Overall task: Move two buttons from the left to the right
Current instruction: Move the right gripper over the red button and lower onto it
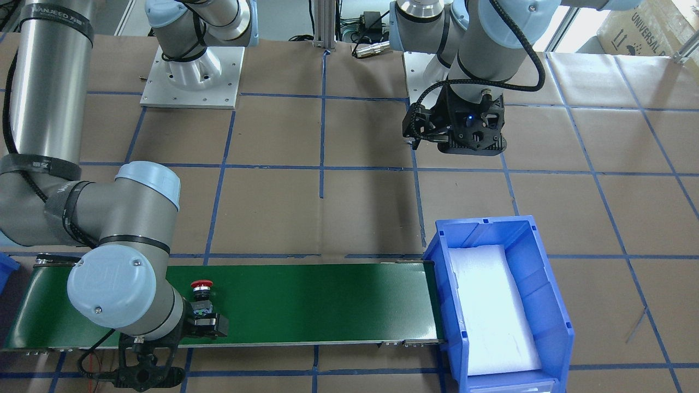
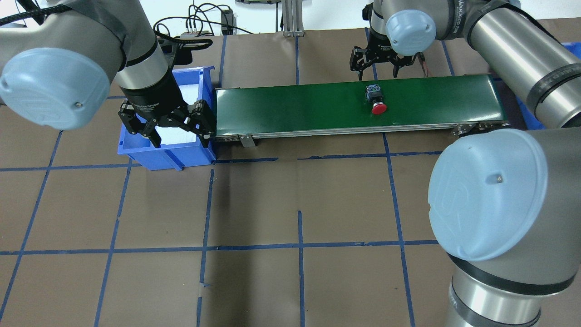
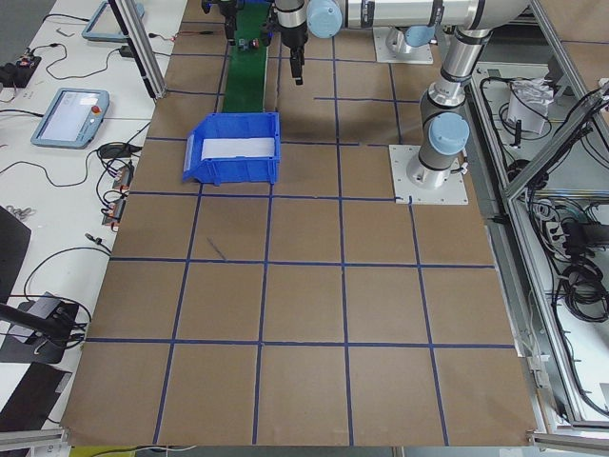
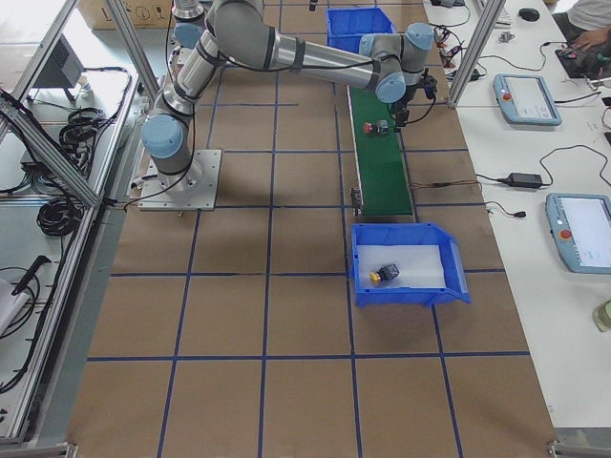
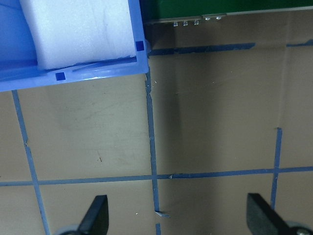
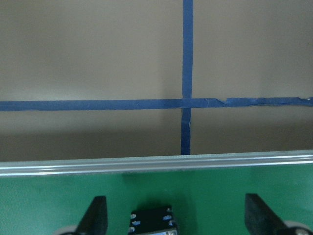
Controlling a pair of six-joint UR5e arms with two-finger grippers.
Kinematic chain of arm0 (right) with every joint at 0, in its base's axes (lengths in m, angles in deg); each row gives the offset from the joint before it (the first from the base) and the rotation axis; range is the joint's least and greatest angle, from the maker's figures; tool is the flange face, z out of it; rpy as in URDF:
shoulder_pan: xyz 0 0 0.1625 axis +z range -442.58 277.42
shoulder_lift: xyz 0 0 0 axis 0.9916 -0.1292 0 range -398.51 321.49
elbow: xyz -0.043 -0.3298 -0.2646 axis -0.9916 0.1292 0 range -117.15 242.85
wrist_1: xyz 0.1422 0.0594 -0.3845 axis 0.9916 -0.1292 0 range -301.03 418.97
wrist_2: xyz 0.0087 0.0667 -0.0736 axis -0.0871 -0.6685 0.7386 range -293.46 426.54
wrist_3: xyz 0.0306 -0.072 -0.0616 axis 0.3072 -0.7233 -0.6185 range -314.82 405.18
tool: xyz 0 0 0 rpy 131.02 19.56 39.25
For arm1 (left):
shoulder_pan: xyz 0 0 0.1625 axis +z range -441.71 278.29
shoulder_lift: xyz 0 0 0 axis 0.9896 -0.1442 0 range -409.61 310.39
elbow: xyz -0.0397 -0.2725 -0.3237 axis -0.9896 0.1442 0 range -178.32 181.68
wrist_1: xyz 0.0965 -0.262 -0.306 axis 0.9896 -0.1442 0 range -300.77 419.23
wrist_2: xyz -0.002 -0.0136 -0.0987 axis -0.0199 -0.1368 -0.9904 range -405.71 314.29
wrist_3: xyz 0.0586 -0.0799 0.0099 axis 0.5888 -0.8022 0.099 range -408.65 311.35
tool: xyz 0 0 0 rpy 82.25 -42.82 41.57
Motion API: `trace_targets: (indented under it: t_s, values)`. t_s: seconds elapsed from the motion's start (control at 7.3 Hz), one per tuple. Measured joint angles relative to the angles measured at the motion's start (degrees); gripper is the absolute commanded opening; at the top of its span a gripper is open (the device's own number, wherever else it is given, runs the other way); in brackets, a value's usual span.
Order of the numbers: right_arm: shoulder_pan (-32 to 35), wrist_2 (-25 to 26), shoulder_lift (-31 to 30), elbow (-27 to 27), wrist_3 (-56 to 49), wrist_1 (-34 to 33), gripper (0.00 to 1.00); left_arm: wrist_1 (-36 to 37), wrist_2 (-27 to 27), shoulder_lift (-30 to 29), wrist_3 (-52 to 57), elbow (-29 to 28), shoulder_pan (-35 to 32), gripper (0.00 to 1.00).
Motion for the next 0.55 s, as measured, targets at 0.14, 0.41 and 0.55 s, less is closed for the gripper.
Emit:
trace_targets:
  t_s: [0.14, 0.41, 0.55]
  values:
    - [-0.04, 0.09, -0.08, -0.31, -0.24, 0.47, 0.94, 0.0, 0.0, 0.0, -0.03, -0.02, 0.02, 1.0]
    - [0.05, 0.3, -0.57, -0.78, -1.08, 3.22, 0.88, 0.0, -0.04, -0.02, -0.07, 0.0, 0.02, 1.0]
    - [0.0, 0.57, -0.91, -1.16, -2.25, 4.54, 0.79, 0.0, -0.02, -0.02, -0.06, -0.01, -0.01, 1.0]
